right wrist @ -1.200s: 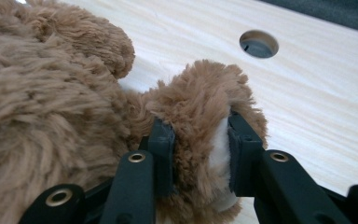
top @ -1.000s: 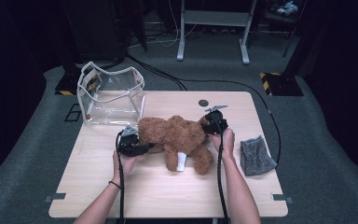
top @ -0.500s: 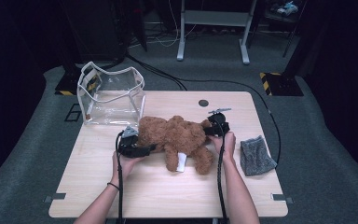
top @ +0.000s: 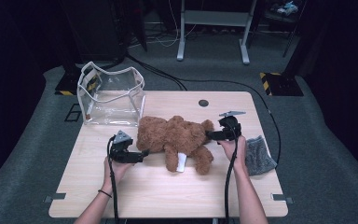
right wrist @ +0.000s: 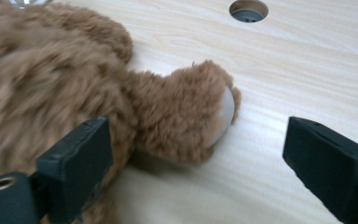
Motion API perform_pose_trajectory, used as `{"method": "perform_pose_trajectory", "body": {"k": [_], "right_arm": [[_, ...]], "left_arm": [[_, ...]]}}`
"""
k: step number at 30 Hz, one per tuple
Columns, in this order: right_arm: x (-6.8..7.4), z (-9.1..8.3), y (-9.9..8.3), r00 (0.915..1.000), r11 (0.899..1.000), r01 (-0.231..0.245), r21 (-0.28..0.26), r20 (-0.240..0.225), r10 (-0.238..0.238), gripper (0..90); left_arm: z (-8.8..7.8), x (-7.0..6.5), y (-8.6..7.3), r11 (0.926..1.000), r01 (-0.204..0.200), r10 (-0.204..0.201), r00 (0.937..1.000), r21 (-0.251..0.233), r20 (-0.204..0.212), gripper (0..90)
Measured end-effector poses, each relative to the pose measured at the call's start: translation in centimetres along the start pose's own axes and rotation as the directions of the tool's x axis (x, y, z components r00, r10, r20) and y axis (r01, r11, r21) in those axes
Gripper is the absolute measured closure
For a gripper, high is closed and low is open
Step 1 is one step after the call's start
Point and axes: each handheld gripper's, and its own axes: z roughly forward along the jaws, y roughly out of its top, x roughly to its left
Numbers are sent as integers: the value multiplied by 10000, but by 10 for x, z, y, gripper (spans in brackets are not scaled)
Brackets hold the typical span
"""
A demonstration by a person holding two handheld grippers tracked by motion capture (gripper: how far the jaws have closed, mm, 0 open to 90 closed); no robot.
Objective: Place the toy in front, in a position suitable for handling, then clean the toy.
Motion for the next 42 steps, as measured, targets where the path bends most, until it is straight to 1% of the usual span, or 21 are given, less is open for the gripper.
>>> {"method": "perform_pose_trajectory", "body": {"k": [2,4,6,8,9,13,17,18,19,21,22,23,26,29,32,33,37,38,39,40,42], "right_arm": [[1,-8,-5,9997,9999,134,6,198,-134,34],[-1,-16,-10,9996,9999,165,-1,212,-165,31],[-3,-22,-17,9990,9998,175,133,407,-181,25],[-6,-28,-24,9988,9995,104,296,466,-117,24],[-8,-30,-28,9980,9993,232,278,586,-248,25],[-16,-43,-42,9954,9991,64,412,956,-103,24],[-27,-57,-54,9910,9985,-234,485,1326,168,23],[-30,-59,-56,9877,9985,-255,484,1554,177,24],[-33,-62,-59,9869,9981,-266,550,1602,175,25],[-38,-66,-64,9803,9975,-465,530,1941,354,28],[-42,-67,-67,9810,9970,-423,641,1920,293,29],[-45,-66,-70,9793,9964,-510,675,1991,367,29],[-54,-63,-78,9746,9931,-691,951,2189,469,32],[-61,-59,-85,9705,9909,-789,1089,2355,514,41],[-64,-55,-90,9607,9867,-996,1282,2706,618,51],[-67,-53,-92,9607,9870,-949,1299,2717,566,52],[-75,-51,-97,9571,9811,-1412,1325,2714,1011,61],[-77,-49,-98,9571,9818,-1361,1324,2737,957,65],[-77,-48,-99,9547,9795,-1467,1378,2788,1037,86],[-78,-48,-100,9563,9803,-1447,1347,2736,1036,114],[-78,-48,-101,9561,9870,-1197,1068,2801,857,203]], "left_arm": [[2,1,-4,10000,64,-64,10000,-51,8,86],[4,2,-7,10000,-5,5,10000,75,18,105],[6,3,-10,9999,-131,131,9999,38,-43,128],[8,4,-12,9999,-85,82,9998,-141,-178,139],[7,5,-13,9999,-67,66,9999,-81,-121,142],[11,6,-17,9999,31,-34,9999,-168,-161,145],[10,3,-17,9995,-206,202,9997,-247,-171,146],[9,2,-16,9992,-273,268,9995,-291,-165,147],[8,1,-15,9987,-337,329,9992,-385,-206,149],[6,-1,-13,9975,-527,517,9984,-473,-215,153],[6,-3,-11,9972,-606,597,9980,-447,-210,163],[6,-3,-10,9964,-691,676,9972,-485,-321,176],[5,-4,-7,9968,-626,611,9977,-501,-298,188],[5,-6,-5,9959,-722,698,9966,-543,-432,208],[6,-5,-5,9963,-723,704,9966,-469,-425,227],[7,-5,-5,9965,-707,689,9968,-438,-405,227],[6,-2,-5,9976,-481,464,9983,-495,-347,213],[6,-2,-4,9985,-334,317,9987,-444,-392,184],[6,-1,-4,9986,-202,181,9989,-494,-435,148],[5,0,-3,9984,-161,144,9994,-540,-316,148],[4,0,-2,9982,-170,154,9995,-582,-277,139]]}}
